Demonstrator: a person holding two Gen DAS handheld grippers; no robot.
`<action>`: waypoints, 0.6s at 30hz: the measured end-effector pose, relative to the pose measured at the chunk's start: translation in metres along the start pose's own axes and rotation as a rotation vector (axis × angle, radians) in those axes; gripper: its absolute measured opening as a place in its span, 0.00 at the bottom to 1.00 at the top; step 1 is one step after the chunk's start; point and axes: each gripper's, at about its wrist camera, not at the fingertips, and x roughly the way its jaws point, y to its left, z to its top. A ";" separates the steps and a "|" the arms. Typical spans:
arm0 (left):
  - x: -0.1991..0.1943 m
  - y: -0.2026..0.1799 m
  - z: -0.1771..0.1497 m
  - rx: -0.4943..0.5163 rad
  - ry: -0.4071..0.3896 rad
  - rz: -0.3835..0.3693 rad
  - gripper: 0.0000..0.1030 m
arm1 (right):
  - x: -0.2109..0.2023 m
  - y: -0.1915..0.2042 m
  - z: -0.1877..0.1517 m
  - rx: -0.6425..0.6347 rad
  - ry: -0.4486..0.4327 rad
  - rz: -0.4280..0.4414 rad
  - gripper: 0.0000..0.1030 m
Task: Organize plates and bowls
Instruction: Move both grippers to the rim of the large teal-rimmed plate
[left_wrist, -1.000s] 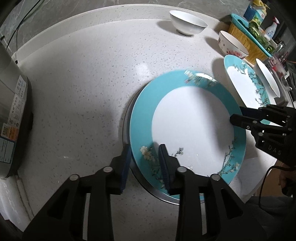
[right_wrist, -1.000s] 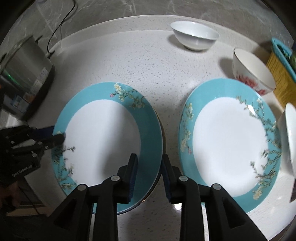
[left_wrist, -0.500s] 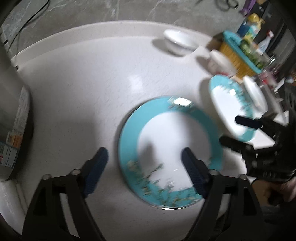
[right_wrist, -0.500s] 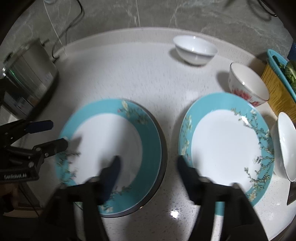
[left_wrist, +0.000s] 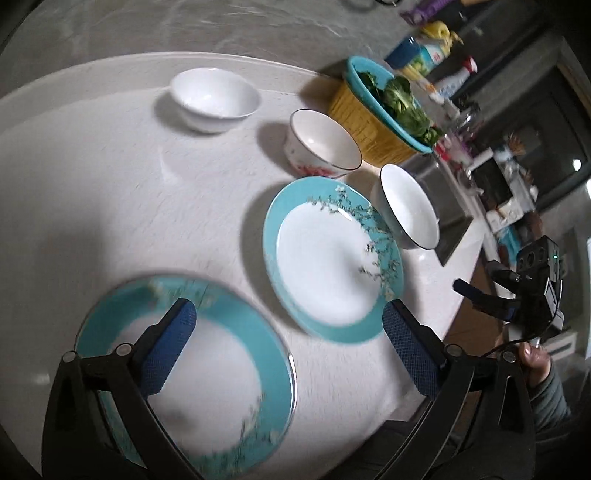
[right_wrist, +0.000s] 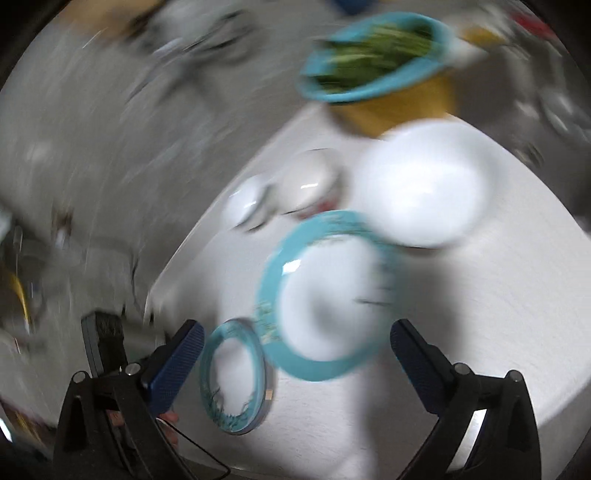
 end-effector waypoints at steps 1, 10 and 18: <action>0.010 -0.007 0.009 0.024 0.015 0.009 1.00 | -0.003 -0.016 0.005 0.024 -0.008 0.002 1.00; 0.090 -0.013 0.069 0.079 0.214 0.092 0.99 | 0.042 -0.059 0.017 0.057 0.112 0.037 0.79; 0.130 -0.020 0.073 0.134 0.271 0.157 0.92 | 0.075 -0.067 0.015 0.060 0.190 0.029 0.65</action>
